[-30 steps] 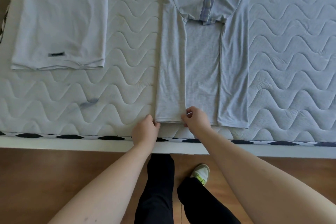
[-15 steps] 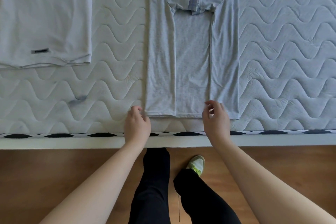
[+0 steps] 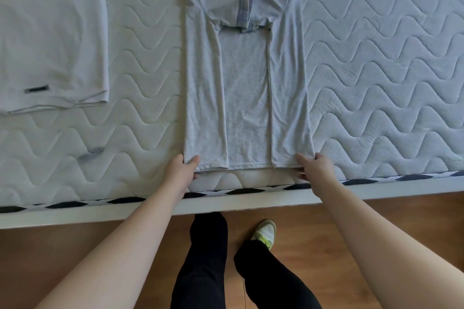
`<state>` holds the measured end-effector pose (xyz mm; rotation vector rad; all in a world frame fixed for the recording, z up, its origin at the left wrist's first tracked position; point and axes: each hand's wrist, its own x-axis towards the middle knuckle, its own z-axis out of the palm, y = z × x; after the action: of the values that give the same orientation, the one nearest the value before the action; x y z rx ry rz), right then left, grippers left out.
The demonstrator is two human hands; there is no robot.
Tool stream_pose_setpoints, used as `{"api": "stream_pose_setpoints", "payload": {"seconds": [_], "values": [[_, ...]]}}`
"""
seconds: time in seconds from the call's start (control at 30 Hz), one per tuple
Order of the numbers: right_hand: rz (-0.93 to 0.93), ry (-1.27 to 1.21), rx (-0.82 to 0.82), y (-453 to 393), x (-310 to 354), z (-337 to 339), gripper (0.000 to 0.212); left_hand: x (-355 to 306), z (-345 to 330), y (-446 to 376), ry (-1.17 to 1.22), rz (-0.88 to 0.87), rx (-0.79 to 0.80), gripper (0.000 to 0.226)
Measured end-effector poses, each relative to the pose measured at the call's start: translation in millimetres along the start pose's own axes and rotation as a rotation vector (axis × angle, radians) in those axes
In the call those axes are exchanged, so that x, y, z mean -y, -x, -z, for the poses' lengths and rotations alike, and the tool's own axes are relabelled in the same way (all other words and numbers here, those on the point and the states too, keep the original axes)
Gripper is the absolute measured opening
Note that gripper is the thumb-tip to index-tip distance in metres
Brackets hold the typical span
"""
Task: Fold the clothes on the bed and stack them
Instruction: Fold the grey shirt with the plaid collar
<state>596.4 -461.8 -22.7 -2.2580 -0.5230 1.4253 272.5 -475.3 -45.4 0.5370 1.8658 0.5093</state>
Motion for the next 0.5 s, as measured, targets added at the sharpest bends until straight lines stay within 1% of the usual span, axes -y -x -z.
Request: {"api": "stream_pose_setpoints", "payload": {"seconds": [0.07,0.13,0.2,0.23,0.27,0.33,0.4,0.43,0.5], "values": [[0.026,-0.095,0.025,3.2,-4.7,-0.2,0.016,5.8,1.0,7.8,0.097,0.007,0.047,0.014],[0.053,-0.108,-0.007,5.8,-14.5,0.8,0.013,14.3,-0.7,13.3,0.068,0.019,0.035,0.021],[0.013,-0.100,-0.018,6.2,-25.5,3.4,0.016,23.5,-3.8,18.7,-0.020,0.055,0.008,0.044],[-0.028,-0.109,-0.003,5.9,-30.0,5.4,0.017,26.8,-4.8,21.6,-0.069,0.068,-0.004,0.052],[-0.065,-0.135,0.019,5.1,-33.8,8.0,0.019,29.1,-4.7,24.0,-0.113,0.056,-0.012,0.046],[-0.092,-0.177,0.051,5.2,-35.5,11.7,0.021,29.6,-2.7,27.3,-0.113,0.001,-0.016,0.015],[-0.032,-0.125,0.046,9.3,-31.0,13.3,0.030,26.7,0.0,31.9,-0.089,-0.049,-0.011,0.009],[0.015,-0.083,0.028,12.8,-29.0,13.7,0.039,24.8,1.0,35.9,-0.065,-0.073,-0.020,0.017],[0.117,0.016,-0.011,22.6,-24.7,13.7,0.066,19.7,2.7,47.7,0.020,-0.109,-0.060,0.048]]}}
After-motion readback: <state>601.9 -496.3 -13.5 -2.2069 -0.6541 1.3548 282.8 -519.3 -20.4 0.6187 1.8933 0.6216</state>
